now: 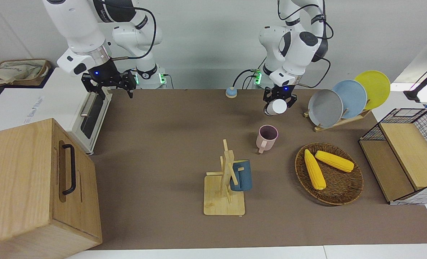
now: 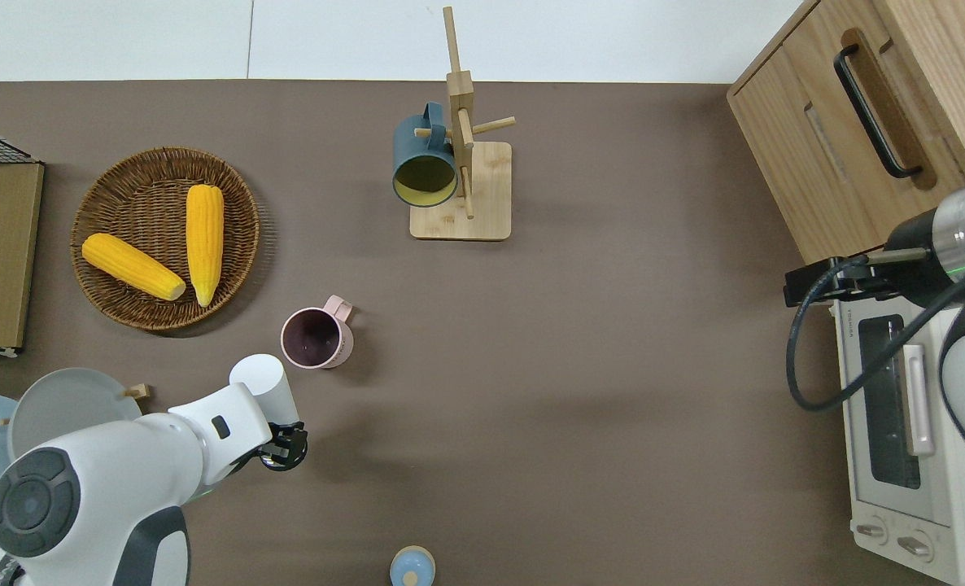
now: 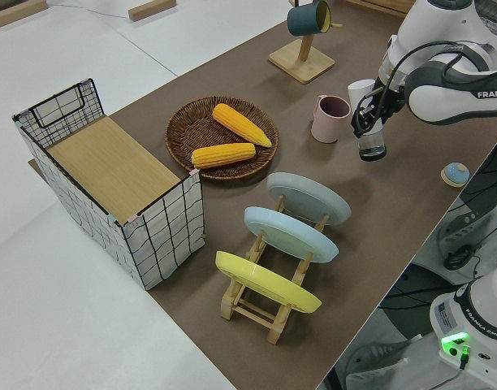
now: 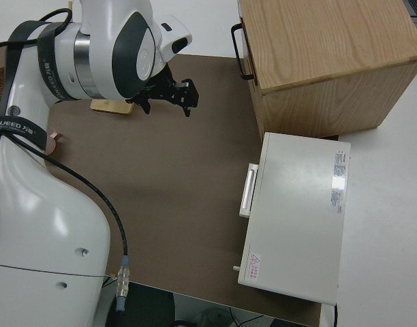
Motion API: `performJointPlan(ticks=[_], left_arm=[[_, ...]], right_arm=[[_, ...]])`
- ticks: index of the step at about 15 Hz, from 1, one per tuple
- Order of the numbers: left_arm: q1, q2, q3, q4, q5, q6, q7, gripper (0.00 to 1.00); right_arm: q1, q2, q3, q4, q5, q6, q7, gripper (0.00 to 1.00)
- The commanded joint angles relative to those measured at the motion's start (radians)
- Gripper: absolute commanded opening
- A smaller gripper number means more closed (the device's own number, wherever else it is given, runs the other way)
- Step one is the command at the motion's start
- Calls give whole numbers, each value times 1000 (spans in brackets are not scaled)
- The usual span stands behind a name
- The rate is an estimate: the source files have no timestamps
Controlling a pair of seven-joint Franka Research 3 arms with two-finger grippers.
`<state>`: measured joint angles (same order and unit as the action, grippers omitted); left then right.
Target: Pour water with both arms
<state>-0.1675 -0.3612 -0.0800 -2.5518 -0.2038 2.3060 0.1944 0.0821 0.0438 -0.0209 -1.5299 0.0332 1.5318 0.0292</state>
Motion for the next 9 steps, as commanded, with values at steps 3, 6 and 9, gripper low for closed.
performJointPlan(ticks=[3,6,9], left_arm=[[-7,74,3,100,4,-80,-35,0],[0,119,3,149,21,-126,-41,0],[-1,183,2,223,73,-204,-93,0]], right_arm=[[-4,-19,12,-6,4,1,-2,985],[-4,-21,15,-6,4,-7,-2,983],[-5,-21,15,-6,4,-13,-2,983]])
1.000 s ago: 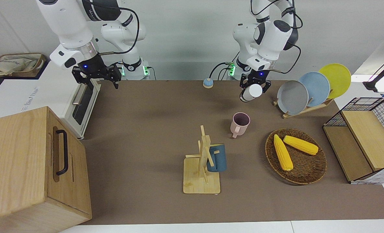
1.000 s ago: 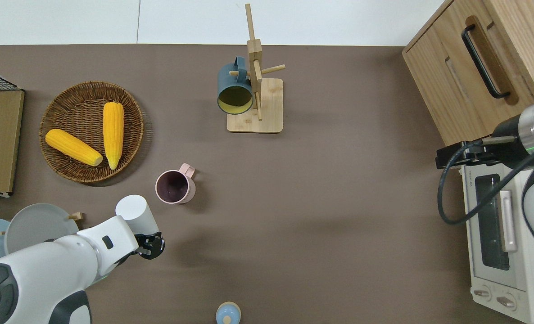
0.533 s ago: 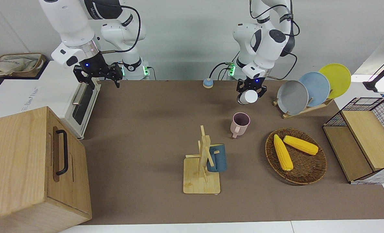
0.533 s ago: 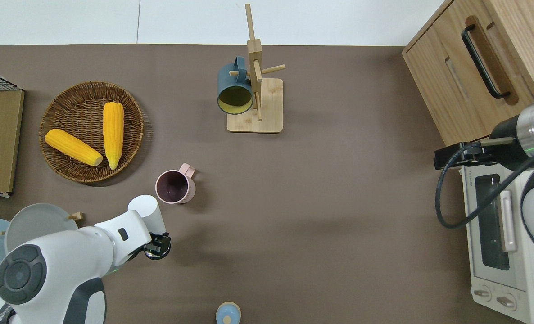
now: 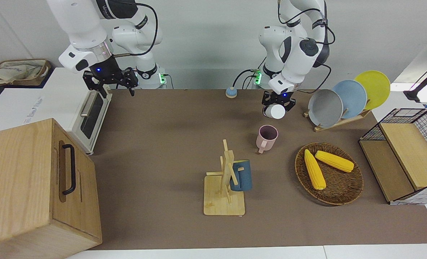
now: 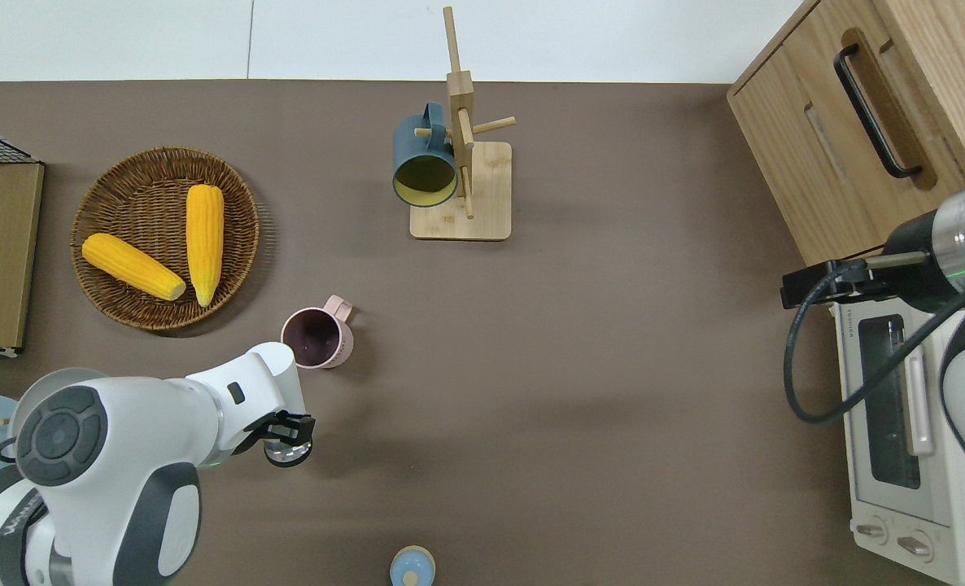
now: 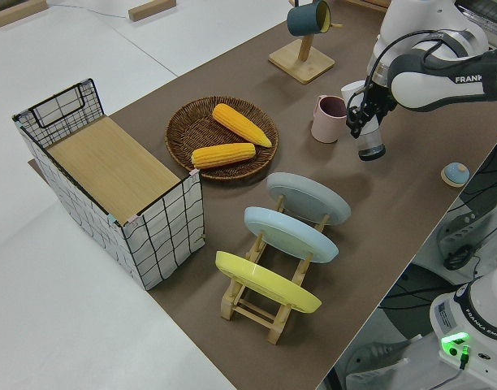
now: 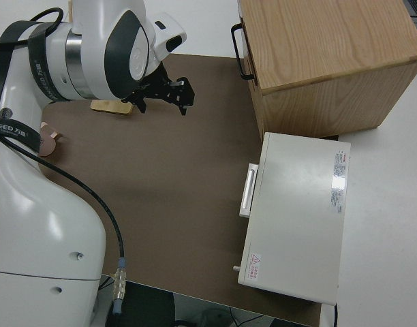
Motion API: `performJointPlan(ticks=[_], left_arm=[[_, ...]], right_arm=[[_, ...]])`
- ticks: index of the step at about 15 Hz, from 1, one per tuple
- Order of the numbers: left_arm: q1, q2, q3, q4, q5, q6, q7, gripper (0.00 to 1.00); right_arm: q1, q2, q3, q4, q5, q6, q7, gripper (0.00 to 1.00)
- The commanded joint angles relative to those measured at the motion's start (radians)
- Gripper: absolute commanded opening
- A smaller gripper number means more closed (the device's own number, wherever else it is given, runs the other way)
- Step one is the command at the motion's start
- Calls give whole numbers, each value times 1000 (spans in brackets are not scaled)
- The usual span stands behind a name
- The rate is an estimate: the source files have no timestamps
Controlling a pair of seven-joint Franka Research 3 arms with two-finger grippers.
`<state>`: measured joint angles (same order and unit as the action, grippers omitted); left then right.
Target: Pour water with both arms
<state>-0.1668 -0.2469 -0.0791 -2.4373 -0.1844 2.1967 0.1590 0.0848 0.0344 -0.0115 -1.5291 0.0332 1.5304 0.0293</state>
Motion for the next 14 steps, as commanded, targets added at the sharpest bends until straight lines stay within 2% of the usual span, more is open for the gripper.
performJointPlan(ticks=[1,5,10,14], left_arm=[[-2,89,1,135,63,-125,-59,0],[1,120,2,181,71,-176,-59,0],[3,179,4,251,72,-254,-61,0],[3,187,6,259,82,-268,-65,0]], right_arm=[[-7,-11,5,-6,5,-12,-2,985],[-7,-10,8,10,7,-12,-3,985],[-7,-10,10,13,7,-10,-2,985],[-7,-10,10,13,7,-12,-2,985]])
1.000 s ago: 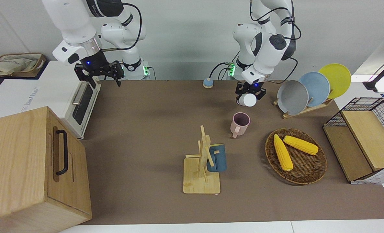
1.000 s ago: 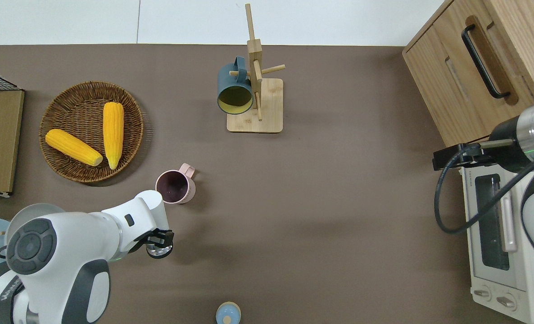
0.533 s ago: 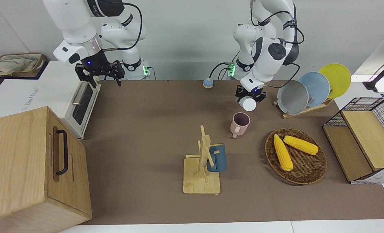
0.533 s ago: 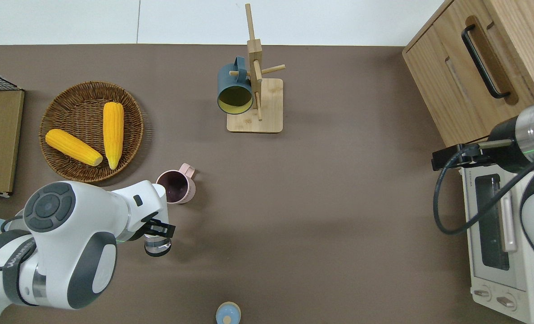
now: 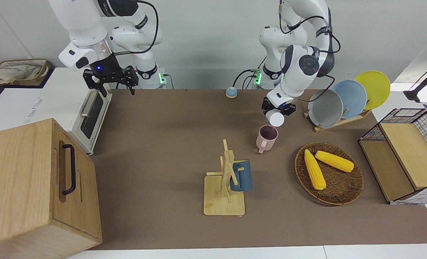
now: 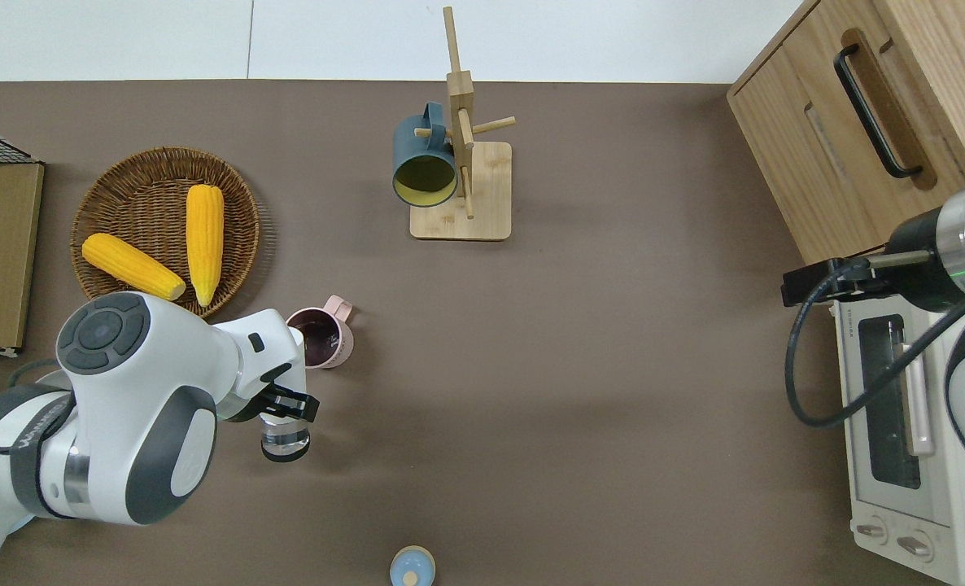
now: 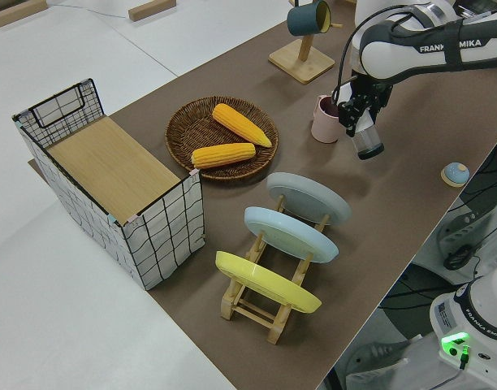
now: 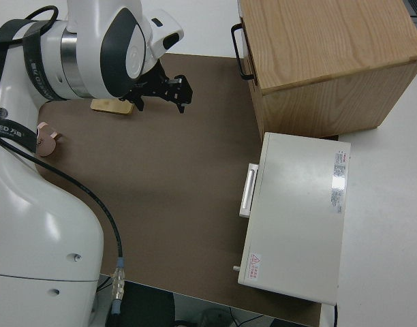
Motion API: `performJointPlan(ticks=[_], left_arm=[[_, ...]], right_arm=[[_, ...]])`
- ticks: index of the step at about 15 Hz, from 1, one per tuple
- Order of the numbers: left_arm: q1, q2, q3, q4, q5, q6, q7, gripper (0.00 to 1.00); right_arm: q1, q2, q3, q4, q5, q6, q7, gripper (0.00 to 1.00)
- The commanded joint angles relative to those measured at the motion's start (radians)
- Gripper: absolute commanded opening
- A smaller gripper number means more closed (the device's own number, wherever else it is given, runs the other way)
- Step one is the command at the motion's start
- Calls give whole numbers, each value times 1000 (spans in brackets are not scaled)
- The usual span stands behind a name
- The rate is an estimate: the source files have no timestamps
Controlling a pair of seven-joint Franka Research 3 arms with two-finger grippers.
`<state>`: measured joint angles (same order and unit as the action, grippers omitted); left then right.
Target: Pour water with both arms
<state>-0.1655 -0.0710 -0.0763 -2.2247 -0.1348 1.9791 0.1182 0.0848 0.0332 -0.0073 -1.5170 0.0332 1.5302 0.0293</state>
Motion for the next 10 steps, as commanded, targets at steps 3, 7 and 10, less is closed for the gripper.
performJointPlan(ticks=[3,7,10], left_arm=[[0,11,1,46,35,-54,-29,0],[-3,11,1,48,35,-71,-29,0],[-6,13,1,50,35,-83,-41,0]], right_arm=[[-7,-9,4,1,7,-10,-2,985],[-7,-9,6,1,7,-10,-3,983],[-7,-7,6,1,7,-10,-2,985]])
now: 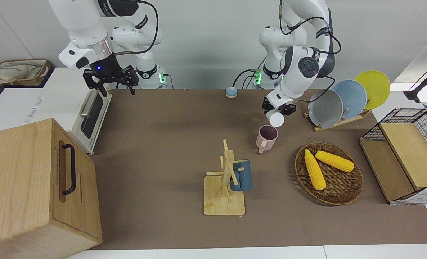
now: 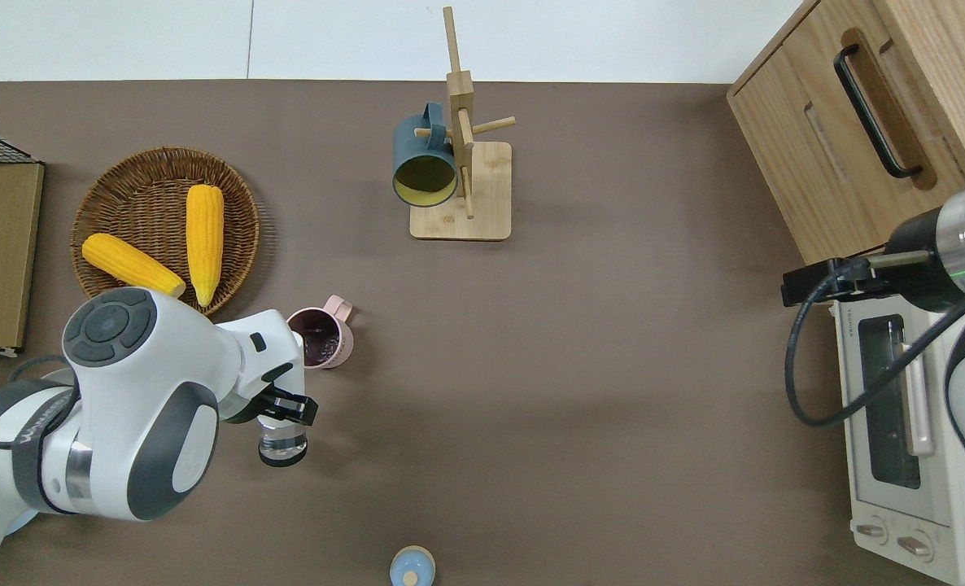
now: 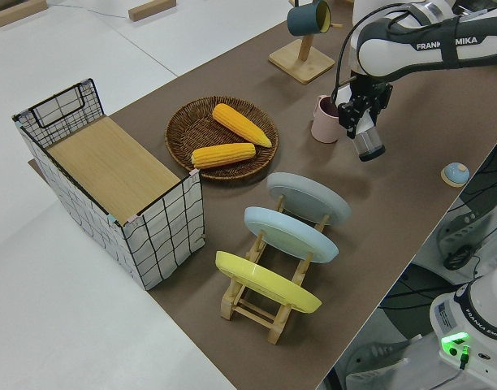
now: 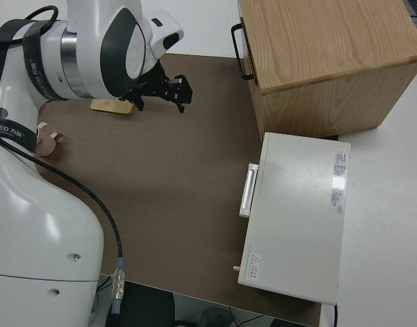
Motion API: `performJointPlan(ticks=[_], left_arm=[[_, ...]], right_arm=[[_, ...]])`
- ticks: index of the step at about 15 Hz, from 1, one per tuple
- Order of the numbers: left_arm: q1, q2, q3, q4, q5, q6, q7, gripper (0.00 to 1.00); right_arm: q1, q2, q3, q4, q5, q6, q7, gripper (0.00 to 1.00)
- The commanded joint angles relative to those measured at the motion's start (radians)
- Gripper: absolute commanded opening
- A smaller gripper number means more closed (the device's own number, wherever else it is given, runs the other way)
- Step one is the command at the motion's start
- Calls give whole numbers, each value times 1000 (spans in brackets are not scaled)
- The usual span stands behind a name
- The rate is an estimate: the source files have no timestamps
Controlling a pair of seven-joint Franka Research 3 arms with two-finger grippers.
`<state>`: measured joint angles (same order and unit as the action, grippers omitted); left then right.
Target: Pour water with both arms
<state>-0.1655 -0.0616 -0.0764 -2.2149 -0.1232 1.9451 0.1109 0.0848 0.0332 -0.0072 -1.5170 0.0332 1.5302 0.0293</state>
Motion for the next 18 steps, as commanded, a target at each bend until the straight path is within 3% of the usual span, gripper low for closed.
performJointPlan(ticks=[1,18], left_arm=[[-8,5,1,44,25,-58,-37,0],[-12,46,1,107,25,-127,-63,0]], right_arm=[[-7,-7,6,1,7,-10,-2,985],[-7,-7,6,1,7,-10,-2,985]])
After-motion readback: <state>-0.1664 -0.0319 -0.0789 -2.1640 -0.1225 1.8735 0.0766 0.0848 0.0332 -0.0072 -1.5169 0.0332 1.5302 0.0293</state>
